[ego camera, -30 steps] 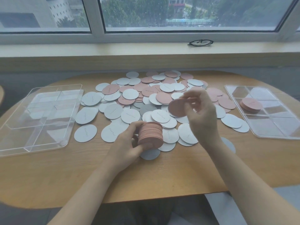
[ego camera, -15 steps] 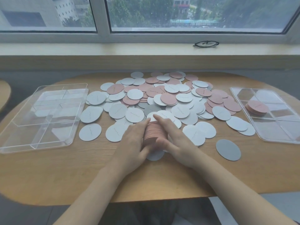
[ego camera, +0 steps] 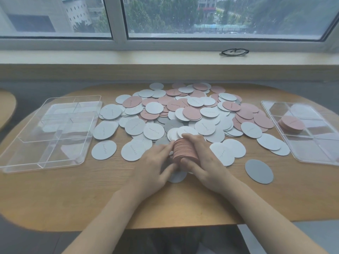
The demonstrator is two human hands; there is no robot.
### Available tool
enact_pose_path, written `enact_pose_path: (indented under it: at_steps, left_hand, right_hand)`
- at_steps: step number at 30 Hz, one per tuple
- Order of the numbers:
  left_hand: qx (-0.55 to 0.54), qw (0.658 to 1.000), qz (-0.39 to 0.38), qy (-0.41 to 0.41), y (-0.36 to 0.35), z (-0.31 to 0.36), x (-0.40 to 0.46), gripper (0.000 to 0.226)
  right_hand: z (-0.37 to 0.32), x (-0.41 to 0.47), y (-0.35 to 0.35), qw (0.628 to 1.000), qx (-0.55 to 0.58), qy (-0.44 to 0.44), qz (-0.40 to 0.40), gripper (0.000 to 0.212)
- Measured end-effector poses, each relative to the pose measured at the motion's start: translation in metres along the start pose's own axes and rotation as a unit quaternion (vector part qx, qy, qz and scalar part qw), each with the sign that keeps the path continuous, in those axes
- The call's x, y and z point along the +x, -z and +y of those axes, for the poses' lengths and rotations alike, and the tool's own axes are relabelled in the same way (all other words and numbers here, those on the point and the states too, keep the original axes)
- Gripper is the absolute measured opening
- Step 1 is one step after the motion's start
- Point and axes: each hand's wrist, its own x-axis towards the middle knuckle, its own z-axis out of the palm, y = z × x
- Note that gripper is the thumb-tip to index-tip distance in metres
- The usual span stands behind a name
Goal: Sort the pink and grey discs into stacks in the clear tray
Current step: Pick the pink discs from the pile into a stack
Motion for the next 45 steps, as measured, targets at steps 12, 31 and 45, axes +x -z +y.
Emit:
enact_pose_path:
  at_steps: [12, 31, 45]
  left_hand:
    - [0.136, 0.988, 0.067, -0.031, 0.002, 0.007, -0.004, 0.052]
    - [0.233, 0.971, 0.057, 0.025, 0.022, -0.015, 0.002, 0.02]
    - [0.159, 0.966, -0.092, 0.184, 0.011, 0.02, 0.042, 0.062]
  right_hand:
    - [0.008, -0.004, 0.01, 0.999, -0.029, 0.016, 0.024, 0.064]
    - [0.014, -0.008, 0.023, 0.997, -0.004, -0.049, 0.054, 0.063]
    - [0.015, -0.008, 0.022, 0.997, -0.003, -0.046, 0.054, 0.064]
